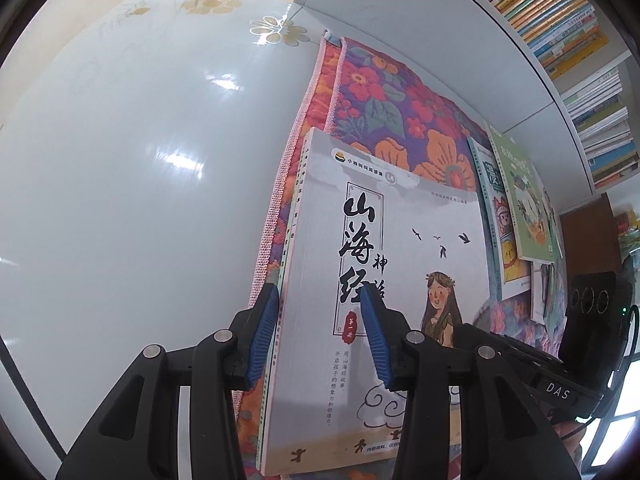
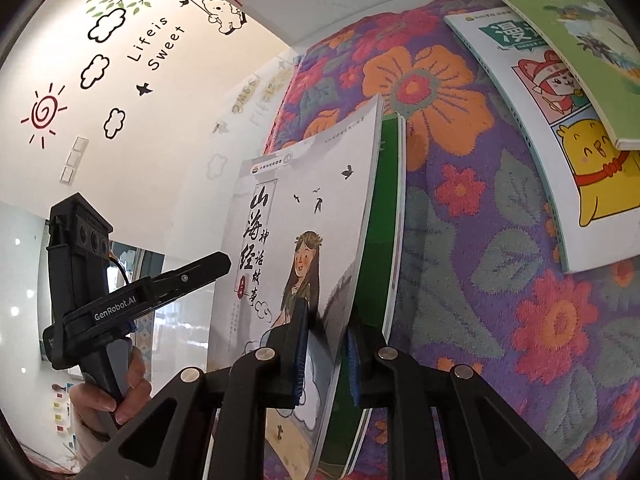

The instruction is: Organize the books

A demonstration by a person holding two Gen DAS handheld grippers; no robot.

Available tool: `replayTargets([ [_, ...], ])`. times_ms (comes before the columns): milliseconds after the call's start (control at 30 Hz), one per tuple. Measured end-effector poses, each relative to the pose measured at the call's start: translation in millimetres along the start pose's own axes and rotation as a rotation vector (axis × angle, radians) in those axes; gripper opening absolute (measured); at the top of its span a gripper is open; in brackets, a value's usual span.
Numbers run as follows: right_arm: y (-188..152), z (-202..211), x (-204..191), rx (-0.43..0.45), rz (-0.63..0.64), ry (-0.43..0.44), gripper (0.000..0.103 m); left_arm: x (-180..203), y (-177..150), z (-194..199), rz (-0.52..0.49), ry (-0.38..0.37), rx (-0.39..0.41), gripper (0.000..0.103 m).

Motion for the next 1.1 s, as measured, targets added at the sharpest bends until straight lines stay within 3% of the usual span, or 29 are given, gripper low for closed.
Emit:
replayTargets([
  [267, 1, 9, 6, -0.021, -0.034, -0.046, 0.017, -3, -3, -5, 0.009, 0.015, -0.024, 0.040],
  [700, 0, 21, 13, -0.012, -0.030, -0.109, 0.020, 1, 0, 18, 0.000, 0.084, 0.028, 0.040],
  [933, 0, 37, 22, 0.032, -0.050, -0.098, 0.020, 22, 6, 28, -0.019, 0.103, 0.053, 0.040],
  [1100, 0, 72, 48, 0.077, -0.085, -0.098, 0.020, 62, 8, 22, -0.065, 0.078, 0.061, 0.040],
])
Point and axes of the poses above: each gripper's, at about its wrist camera, not at the fingertips, and z roughly against the way its jaws point, x to its right, y to its top, the point moved 5 cm from there along -z, roughly the way its jaws point, and after that the axes turned 5 degrees about -x, right-handed, at the moved point
